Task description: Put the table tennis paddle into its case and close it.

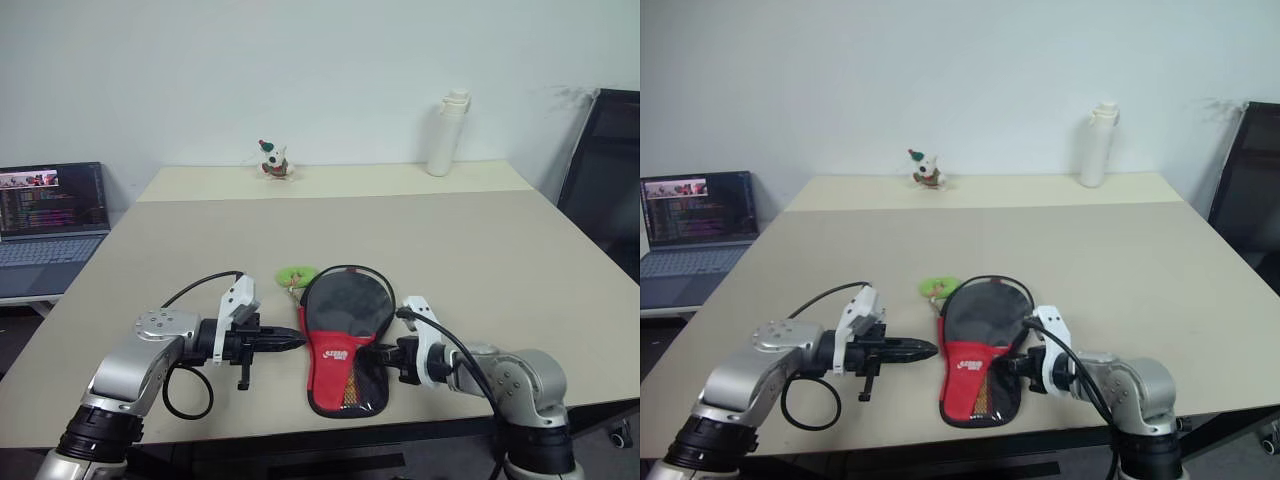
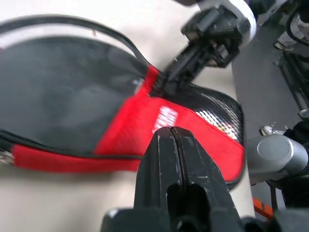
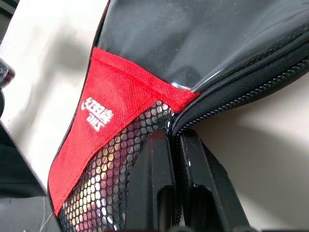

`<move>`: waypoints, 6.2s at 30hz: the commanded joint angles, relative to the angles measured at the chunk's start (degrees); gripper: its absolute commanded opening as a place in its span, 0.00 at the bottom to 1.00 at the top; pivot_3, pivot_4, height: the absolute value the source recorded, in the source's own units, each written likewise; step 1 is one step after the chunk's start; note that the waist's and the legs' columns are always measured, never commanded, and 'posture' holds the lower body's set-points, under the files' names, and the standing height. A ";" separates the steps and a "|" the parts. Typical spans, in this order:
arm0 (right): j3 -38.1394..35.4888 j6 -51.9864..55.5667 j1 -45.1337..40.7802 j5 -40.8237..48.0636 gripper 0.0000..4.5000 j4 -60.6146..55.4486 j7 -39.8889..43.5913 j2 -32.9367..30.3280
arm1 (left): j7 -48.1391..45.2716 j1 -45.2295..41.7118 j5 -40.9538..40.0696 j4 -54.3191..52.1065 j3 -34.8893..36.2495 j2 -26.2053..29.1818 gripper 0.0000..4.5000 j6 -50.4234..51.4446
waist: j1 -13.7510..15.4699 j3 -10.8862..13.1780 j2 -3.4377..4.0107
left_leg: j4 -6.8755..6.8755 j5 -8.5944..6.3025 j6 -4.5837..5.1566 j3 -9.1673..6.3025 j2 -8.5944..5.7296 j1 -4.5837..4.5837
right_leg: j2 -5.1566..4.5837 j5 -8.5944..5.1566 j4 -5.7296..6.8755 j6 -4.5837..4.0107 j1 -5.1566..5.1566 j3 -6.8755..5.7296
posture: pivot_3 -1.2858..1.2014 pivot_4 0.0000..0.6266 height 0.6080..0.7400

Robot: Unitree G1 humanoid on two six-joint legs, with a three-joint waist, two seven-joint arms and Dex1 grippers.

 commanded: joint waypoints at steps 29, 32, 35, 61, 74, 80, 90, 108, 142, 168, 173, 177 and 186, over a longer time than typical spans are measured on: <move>2.51 -9.49 1.00 10.63 1.00 -18.17 17.16 -24.02 | 8.13 -1.81 2.68 5.67 1.88 -1.65 0.00 -4.87 | 0.61 -0.01 -0.02 | 0.01 0.00 0.01 -0.02 -0.03 0.00 | 0.00 -0.02 -0.10 0.02 0.03 -0.04 | 0.52 0.24 1.00; 2.20 -13.80 -0.54 9.93 1.00 -17.01 17.73 -26.27 | 11.78 -3.48 4.14 8.52 2.63 -2.73 0.00 -6.63 | 0.52 -0.03 -0.07 | 0.01 0.00 0.01 -0.05 -0.03 0.01 | 0.09 -0.02 -0.18 0.02 0.09 -0.08 | 0.52 0.24 1.00; 3.74 -17.55 -2.13 6.87 1.00 -13.38 16.16 -26.76 | 15.86 -6.61 6.48 13.05 2.83 -4.19 0.04 -8.59 | 0.61 -0.04 -0.09 | 0.03 0.00 0.01 -0.05 -0.05 0.03 | 0.08 -0.01 -0.15 0.02 0.12 -0.07 | 0.52 0.24 1.00; 15.63 -33.12 -7.87 -4.83 1.00 -4.23 12.76 -19.89 | 21.39 -32.09 20.46 58.75 -2.43 -16.17 0.99 -15.62 | 0.73 -0.06 -0.13 | 0.05 0.00 0.01 -0.03 -0.15 -0.04 | 0.04 0.03 -0.15 -0.04 0.10 -0.11 | 0.52 0.24 1.00; 19.53 -37.70 -11.41 -11.16 1.00 2.10 8.01 -10.94 | 20.79 -31.50 21.69 61.61 -1.25 -17.90 0.48 -17.75 | 0.76 -0.10 -0.19 | 0.08 0.00 0.00 -0.04 -0.15 0.00 | 0.04 0.17 -0.06 -0.26 0.12 -0.11 | 0.52 0.24 1.00; 24.16 -39.10 -10.38 -13.98 1.00 10.21 8.09 -5.87 | 20.69 -30.22 21.56 60.22 -0.59 -18.07 0.05 -16.97 | 0.71 -0.27 -0.39 | 0.11 0.00 0.00 -0.03 -0.13 0.06 | 0.04 0.17 0.00 -0.27 0.14 -0.11 | 0.52 0.24 1.00; 27.02 -40.85 -6.68 -20.12 1.00 18.38 6.15 -4.80 | 24.29 -29.49 21.18 56.69 1.45 -17.07 0.00 -16.13 | 0.67 -0.41 -0.50 | 0.12 0.01 0.00 -0.06 -0.08 0.17 | 0.02 0.17 0.04 -0.27 0.27 -0.11 | 0.52 0.24 1.00; 27.53 -39.81 -3.31 -21.74 1.00 17.55 5.93 -3.85 | 46.71 -49.36 31.01 79.74 -0.42 -23.65 0.00 -32.36 | 0.53 -0.46 -0.58 | 0.13 0.01 -0.01 -0.11 -0.13 0.50 | 0.08 0.03 -0.02 0.01 0.65 -0.21 | 0.52 0.24 1.00; 29.04 -31.62 6.19 -22.73 1.00 7.26 1.81 -0.77 | 54.62 -58.59 54.62 83.33 -17.84 -47.95 0.00 -52.02 | 2.04 -0.47 -0.60 | 0.06 -0.01 -0.02 -0.12 -0.21 0.14 | -0.03 0.01 -0.45 0.04 0.66 -0.52 | 0.52 0.24 1.00; 25.37 -32.65 2.96 -19.96 1.00 4.37 5.80 -2.41 | 42.15 -55.86 44.49 81.99 -7.55 -40.16 0.84 -50.49 | 0.86 -0.48 -0.56 | 0.06 -0.01 -0.01 -0.17 -0.18 0.26 | 0.03 0.01 -0.40 0.04 0.74 -0.53 | 0.52 0.24 1.00; 16.08 -29.58 2.76 -11.98 1.00 -6.44 9.57 -5.57 | 30.33 -51.89 33.68 78.76 1.63 -32.59 0.84 -49.96 | 0.59 -0.43 -0.51 | 0.05 -0.01 -0.02 -0.23 -0.13 0.20 | 0.02 0.01 -0.42 0.03 0.67 -0.50 | 0.52 0.24 1.00; 6.40 -26.84 0.93 -6.11 1.00 -9.93 9.76 -7.18 | 14.82 -46.84 23.91 74.12 8.15 -26.84 0.84 -43.91 | 0.52 -0.40 -0.48 | 0.03 -0.01 -0.02 -0.26 -0.09 0.17 | 0.04 0.01 -0.37 0.02 0.62 -0.53 | 0.52 0.24 1.00; -2.20 -32.00 -4.42 -10.56 1.00 6.59 1.41 -9.13 | -2.87 -25.54 13.04 39.28 7.79 -13.98 0.84 -21.24 | 0.51 -0.38 -0.45 | 0.03 0.00 -0.02 -0.25 -0.01 0.19 | -0.02 0.18 -0.34 -0.27 0.61 -0.37 | 0.52 0.24 1.00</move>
